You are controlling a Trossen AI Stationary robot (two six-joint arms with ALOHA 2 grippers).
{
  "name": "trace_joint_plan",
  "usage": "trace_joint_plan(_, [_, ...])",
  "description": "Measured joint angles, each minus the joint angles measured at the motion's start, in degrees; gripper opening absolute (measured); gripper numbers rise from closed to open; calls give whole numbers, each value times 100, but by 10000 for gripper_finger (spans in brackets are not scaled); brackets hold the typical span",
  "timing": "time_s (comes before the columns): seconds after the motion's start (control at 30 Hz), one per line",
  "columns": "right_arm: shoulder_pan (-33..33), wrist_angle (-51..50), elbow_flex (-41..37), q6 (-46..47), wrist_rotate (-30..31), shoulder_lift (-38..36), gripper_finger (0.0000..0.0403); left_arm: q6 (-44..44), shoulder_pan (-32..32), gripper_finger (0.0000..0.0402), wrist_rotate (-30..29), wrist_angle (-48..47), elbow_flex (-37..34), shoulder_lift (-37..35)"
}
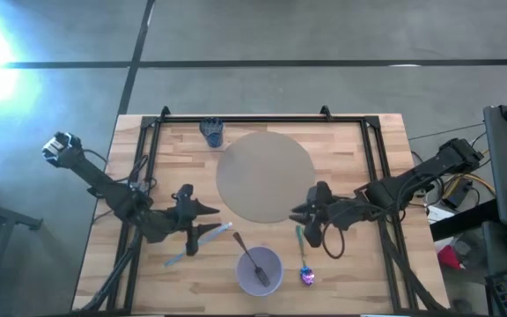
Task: Pick & Place Utensil
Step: Put the blue spoon into the purple bowl
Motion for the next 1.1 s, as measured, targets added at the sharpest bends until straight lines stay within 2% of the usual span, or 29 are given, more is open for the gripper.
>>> trace_joint_plan(0.33, [31,2,264,1460,-1313,309,107,371,11,172,-2,-163,0,-114])
trace_joint_plan(0.57, [57,-88,1082,1482,-2028,1117,107,371,13,172,-2,-368,0,-128])
trace_joint_plan(0.7, [57,-1246,1882,1369,-2065,1528,107,341,13,172,-2,-435,0,-128])
trace_joint_plan(0.9, [69,-3531,2757,1946,-2043,2149,107,340,13,172,0,-488,0,-128])
trace_joint_plan(1.1, [96,-4143,2774,2404,-2143,2711,107,489,13,172,-1,-542,0,-128])
